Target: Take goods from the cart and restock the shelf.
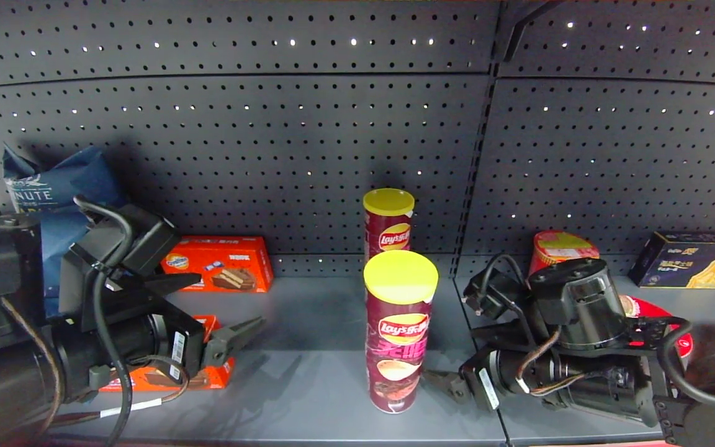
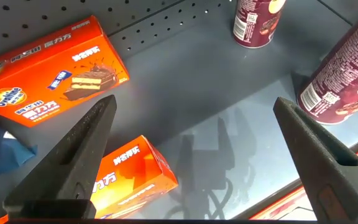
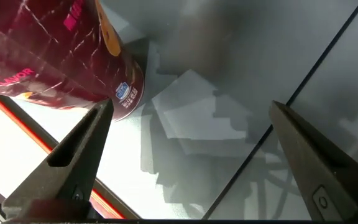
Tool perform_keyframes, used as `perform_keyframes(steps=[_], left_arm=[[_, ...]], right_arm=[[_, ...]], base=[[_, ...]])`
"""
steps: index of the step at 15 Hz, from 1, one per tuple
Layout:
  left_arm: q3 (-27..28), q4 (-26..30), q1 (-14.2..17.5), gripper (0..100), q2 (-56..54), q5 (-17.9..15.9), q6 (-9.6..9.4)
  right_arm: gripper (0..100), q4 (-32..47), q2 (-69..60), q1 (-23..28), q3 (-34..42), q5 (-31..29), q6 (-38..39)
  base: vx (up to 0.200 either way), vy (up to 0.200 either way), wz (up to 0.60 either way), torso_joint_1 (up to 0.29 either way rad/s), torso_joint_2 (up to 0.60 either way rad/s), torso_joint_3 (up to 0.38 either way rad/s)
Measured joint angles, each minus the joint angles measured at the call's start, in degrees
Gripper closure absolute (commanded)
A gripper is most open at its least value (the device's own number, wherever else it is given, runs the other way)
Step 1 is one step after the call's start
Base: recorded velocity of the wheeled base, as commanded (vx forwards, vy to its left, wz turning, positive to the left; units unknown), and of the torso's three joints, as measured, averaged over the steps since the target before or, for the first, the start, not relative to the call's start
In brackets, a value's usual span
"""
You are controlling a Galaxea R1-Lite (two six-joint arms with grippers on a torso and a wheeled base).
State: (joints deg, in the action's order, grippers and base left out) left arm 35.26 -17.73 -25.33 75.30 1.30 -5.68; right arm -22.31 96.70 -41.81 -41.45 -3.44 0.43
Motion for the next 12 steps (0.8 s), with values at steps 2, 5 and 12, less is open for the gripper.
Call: perform_keyframes(steps=[2,5,12], left_arm=[[0.0,-0.01,0.0,0,-0.05,0.0,0.05],[0.27,0.02,0.0,0,-1.13,0.11,-0.01],[-8.34,0.07,6.27,0,-19.6,0.99,0.79]], right_arm=[[0,-0.02,-0.26,0.0,0.18,-0.01,0.01],[0,0.04,-2.82,0.48,0.02,-0.9,0.09],[0,0.72,-22.14,8.17,4.71,-3.12,1.07]], base=[[0.0,0.0,0.0,0.0,0.0,0.0],[0.0,0.0,0.0,0.0,0.0,0.0],[0.0,0.0,0.0,0.0,0.0,0.0]])
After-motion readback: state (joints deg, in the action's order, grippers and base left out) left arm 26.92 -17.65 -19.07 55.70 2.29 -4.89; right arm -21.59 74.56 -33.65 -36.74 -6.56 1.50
